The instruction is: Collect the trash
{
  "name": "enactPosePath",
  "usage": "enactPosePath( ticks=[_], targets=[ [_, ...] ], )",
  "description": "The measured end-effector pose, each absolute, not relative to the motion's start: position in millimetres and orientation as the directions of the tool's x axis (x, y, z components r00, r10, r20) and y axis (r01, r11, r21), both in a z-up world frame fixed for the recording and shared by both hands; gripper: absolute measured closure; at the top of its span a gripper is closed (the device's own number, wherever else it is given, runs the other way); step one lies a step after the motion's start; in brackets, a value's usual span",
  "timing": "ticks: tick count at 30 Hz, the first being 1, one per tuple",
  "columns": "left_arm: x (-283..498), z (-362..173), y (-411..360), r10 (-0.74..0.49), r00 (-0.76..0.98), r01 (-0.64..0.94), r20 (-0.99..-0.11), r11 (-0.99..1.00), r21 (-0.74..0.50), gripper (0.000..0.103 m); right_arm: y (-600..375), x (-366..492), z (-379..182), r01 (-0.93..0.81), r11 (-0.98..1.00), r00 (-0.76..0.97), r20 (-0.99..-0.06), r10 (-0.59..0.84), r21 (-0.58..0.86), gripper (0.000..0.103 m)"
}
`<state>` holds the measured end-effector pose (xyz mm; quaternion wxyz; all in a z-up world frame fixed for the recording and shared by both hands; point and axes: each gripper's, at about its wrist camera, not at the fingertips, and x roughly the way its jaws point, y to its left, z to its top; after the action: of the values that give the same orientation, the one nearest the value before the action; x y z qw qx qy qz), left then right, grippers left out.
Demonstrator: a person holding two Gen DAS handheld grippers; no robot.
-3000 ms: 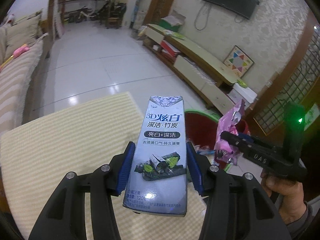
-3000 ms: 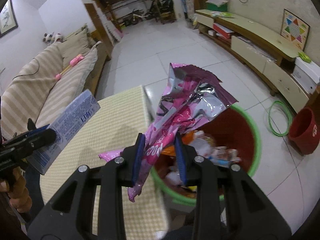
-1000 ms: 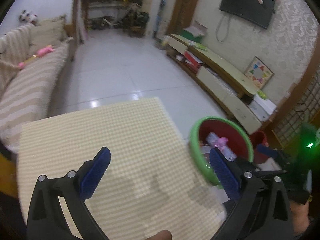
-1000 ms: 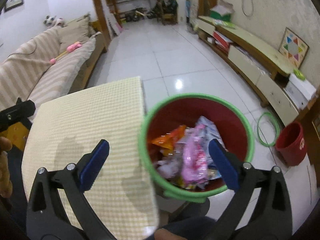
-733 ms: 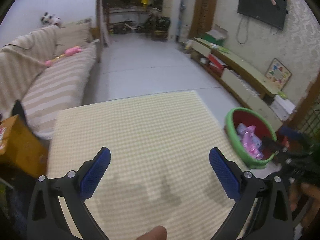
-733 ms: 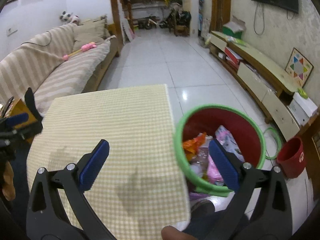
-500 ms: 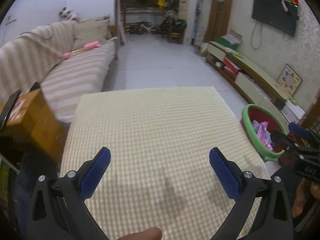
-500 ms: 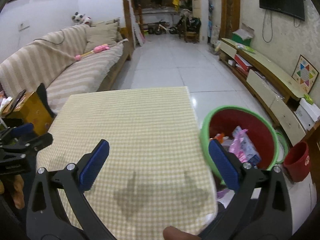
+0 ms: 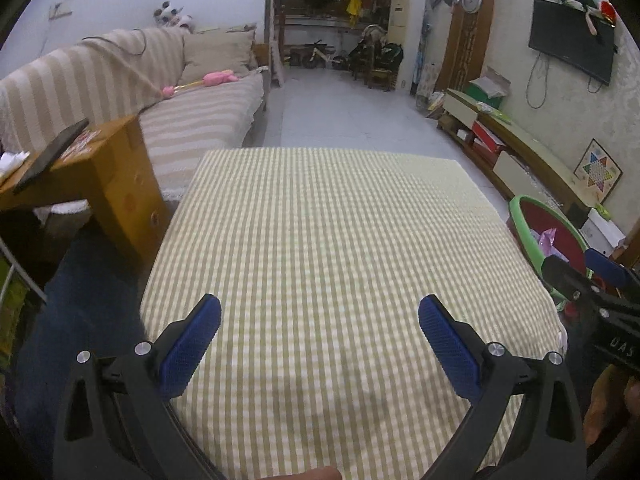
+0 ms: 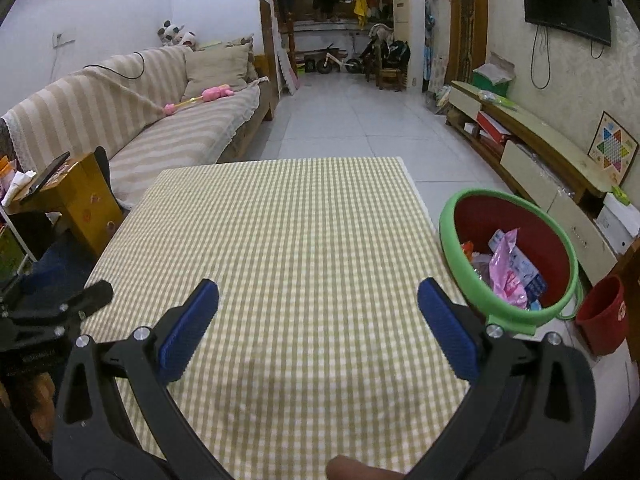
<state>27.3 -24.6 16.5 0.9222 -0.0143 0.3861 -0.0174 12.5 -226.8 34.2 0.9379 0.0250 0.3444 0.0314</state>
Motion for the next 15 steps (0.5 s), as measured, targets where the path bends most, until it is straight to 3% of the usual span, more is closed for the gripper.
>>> enactPosePath(
  ticks=[15],
  targets=[
    [9.6,5.2,-12.4,-0.015,0.727,-0.031,-0.686,0.998,-0.055,0.008,-208.5,-4.3,25.3,-0.060,0.998,0.793,-0.606,0.063,0.026,0.005]
  ],
)
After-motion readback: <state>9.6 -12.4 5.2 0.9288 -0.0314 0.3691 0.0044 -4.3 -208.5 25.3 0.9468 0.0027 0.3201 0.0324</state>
